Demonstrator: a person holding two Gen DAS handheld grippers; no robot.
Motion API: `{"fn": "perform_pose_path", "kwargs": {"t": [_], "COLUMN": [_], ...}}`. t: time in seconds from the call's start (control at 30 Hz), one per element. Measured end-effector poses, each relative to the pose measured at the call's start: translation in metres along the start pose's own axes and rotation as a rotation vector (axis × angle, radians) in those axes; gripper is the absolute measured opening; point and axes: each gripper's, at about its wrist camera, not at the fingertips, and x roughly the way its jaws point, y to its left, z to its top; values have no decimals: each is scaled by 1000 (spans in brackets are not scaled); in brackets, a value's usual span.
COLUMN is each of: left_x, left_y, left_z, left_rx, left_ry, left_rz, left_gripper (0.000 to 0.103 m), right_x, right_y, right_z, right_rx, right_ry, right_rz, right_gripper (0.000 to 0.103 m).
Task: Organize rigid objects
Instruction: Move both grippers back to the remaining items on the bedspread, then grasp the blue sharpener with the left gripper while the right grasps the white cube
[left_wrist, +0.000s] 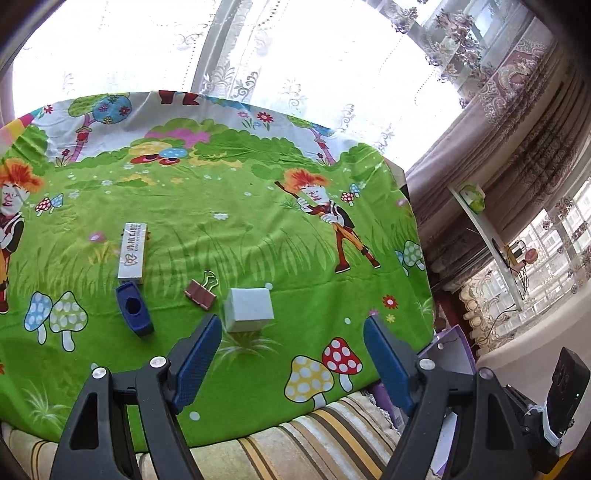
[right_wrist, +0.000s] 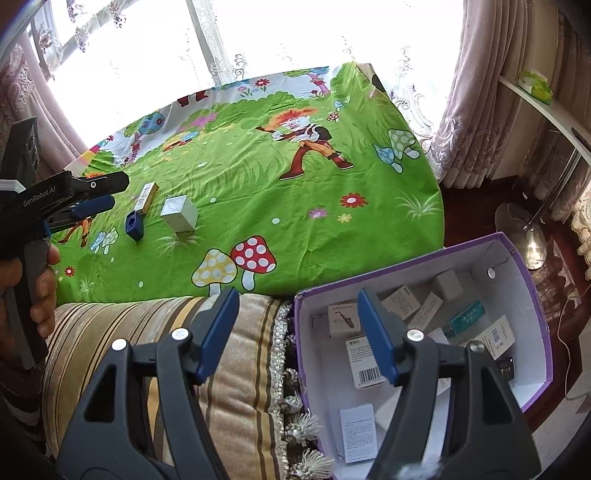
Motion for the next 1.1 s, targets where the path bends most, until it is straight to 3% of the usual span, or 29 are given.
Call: {"fn": "perform_pose_path", "kwargs": {"t": [0.23,0.47,0.8,1.1], "left_x": [-1,7,38,62], "left_y": [54,94,122,133], "left_z": [19,25,17,8], "left_rx": [-113,-186,-237,-238], "left_ry": [-24,-14,55,115], "left_rz": [89,124,181,217], "left_gripper": [80,76,63,61], "right_x": [15,36,76,110], "right_y": [34,74,127,162], "right_z": [29,50,62,58], "right_rx": [-36,-95,-168,-233], "right_ry": [-19,-16,-2,31], "right_rz": [21,42,55,59], "right_gripper": [72,75,75,75]}}
